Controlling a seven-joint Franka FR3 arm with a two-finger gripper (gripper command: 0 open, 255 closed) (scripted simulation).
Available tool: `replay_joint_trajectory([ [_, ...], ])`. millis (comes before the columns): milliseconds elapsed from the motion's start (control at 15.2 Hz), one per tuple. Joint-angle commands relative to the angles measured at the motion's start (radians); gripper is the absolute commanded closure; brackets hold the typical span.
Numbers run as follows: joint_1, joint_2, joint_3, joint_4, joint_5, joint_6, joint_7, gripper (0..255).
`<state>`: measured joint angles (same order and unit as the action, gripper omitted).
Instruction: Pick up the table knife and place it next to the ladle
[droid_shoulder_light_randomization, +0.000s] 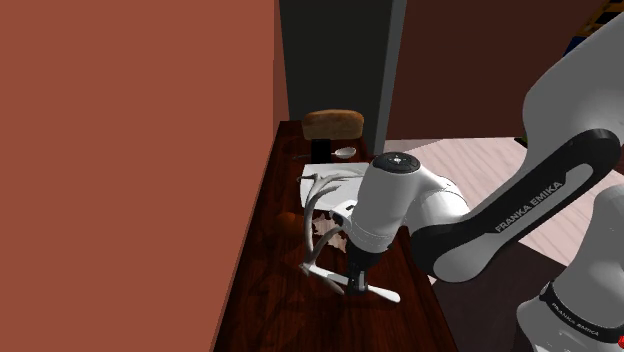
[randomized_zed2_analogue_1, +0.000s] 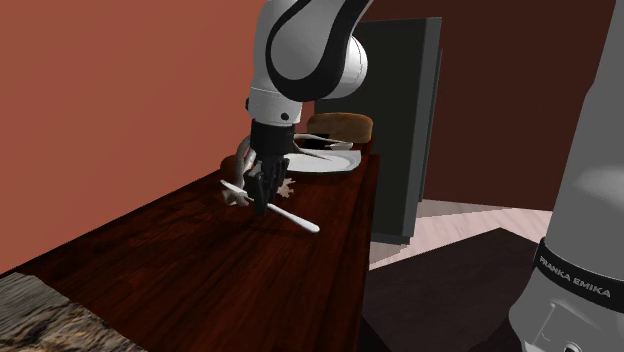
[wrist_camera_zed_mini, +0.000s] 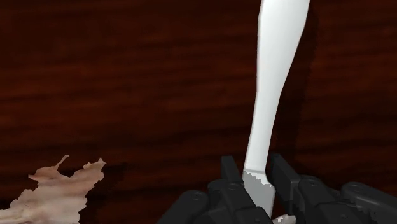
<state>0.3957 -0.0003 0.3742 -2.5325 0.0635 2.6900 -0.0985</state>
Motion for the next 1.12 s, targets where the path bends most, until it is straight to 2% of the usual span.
replay_joint_trajectory([
  [0, 0.000, 0.000, 0.000, 0.000, 0.000, 0.000, 0.000, 255],
  [198, 0.000, 0.000, 0.000, 0.000, 0.000, 0.000, 0.000, 255],
  [1056, 0.008, -0.153, -0.010, 0.051, 0.073, -0.197, -0.049, 255],
])
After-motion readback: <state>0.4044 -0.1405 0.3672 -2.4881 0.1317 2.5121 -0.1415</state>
